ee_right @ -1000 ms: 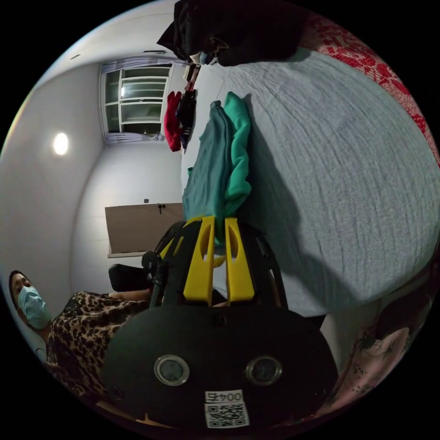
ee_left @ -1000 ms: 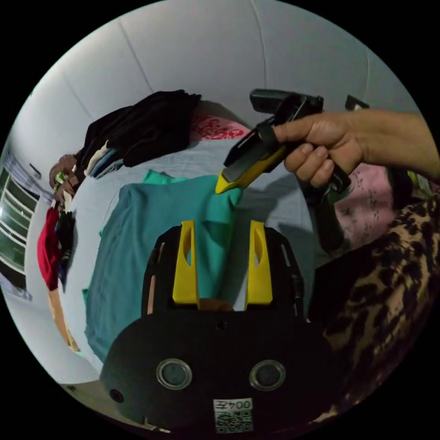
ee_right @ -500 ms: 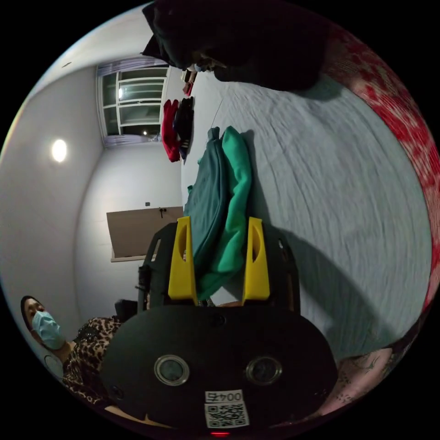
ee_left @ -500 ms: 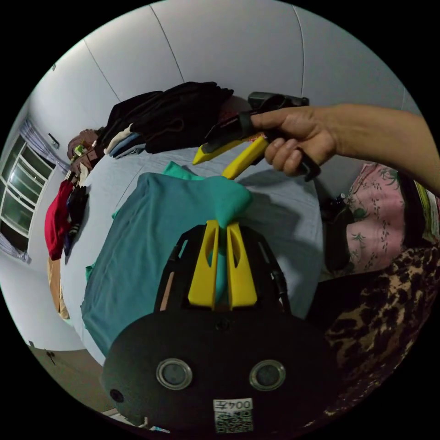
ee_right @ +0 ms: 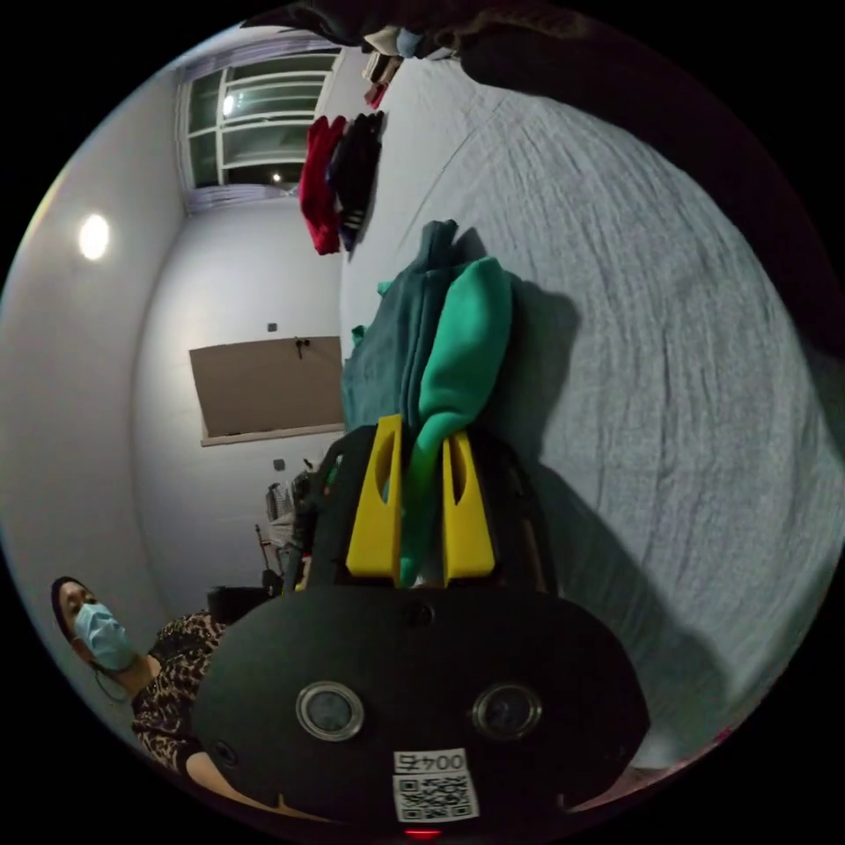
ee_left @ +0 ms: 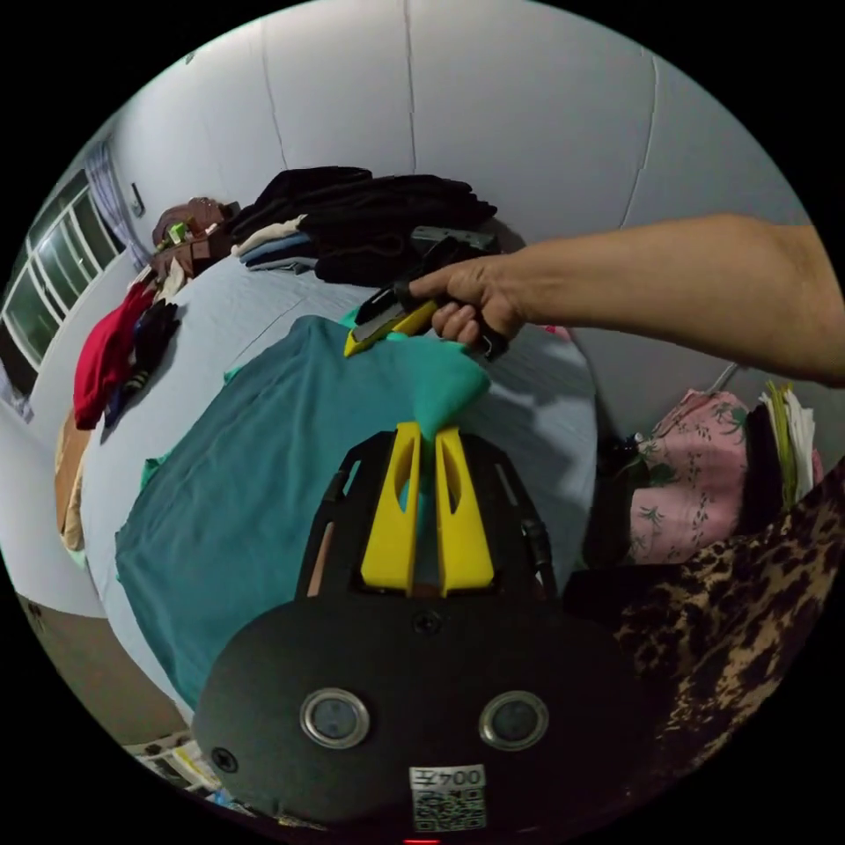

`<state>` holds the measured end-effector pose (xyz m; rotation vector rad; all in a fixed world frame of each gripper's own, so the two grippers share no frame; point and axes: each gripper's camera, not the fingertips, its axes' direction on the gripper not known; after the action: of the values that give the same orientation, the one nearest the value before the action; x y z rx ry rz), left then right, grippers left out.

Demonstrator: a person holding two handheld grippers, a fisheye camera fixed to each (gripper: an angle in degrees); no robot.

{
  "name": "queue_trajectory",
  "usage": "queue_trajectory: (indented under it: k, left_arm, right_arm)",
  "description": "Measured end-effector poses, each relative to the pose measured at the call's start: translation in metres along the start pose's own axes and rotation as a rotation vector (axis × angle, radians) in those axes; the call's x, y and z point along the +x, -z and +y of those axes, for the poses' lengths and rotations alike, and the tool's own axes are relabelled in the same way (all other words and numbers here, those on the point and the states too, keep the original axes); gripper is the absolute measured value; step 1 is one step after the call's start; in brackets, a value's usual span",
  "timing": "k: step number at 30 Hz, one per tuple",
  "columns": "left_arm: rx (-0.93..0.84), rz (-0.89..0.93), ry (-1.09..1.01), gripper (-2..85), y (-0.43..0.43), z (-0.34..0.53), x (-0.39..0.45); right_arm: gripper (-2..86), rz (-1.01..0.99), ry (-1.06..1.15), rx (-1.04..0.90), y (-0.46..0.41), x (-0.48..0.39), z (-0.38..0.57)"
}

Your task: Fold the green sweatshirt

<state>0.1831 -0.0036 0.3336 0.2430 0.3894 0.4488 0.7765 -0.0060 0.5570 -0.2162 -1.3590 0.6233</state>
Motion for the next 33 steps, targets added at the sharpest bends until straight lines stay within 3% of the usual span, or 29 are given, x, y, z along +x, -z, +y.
queue_trajectory:
  k: [6, 13, 20, 27, 33]
  left_arm:
    - [0.1, 0.135, 0.242, 2.2, 0.055, 0.037, -0.077]
    - [0.215, 0.321, 0.587, 1.9, 0.103, 0.115, -0.178]
    - [0.346, 0.486, 0.874, 1.9, 0.141, 0.213, -0.274]
    - [0.424, 0.636, 1.105, 1.8, 0.163, 0.303, -0.348]
    - [0.464, 0.697, 1.19, 1.8, 0.181, 0.353, -0.395]
  right_arm:
    - [6.5, -0.208, 0.042, 0.175, -0.032, -0.028, 0.017]
    - [6.3, -0.291, 0.109, 0.229, -0.114, -0.08, 0.023]
    - [6.2, -0.228, 0.175, 0.167, -0.238, -0.135, 0.016]
    - [6.2, -0.034, 0.24, 0.113, -0.369, -0.182, 0.023]
    - [6.2, 0.1, 0.289, 0.085, -0.463, -0.207, 0.033]
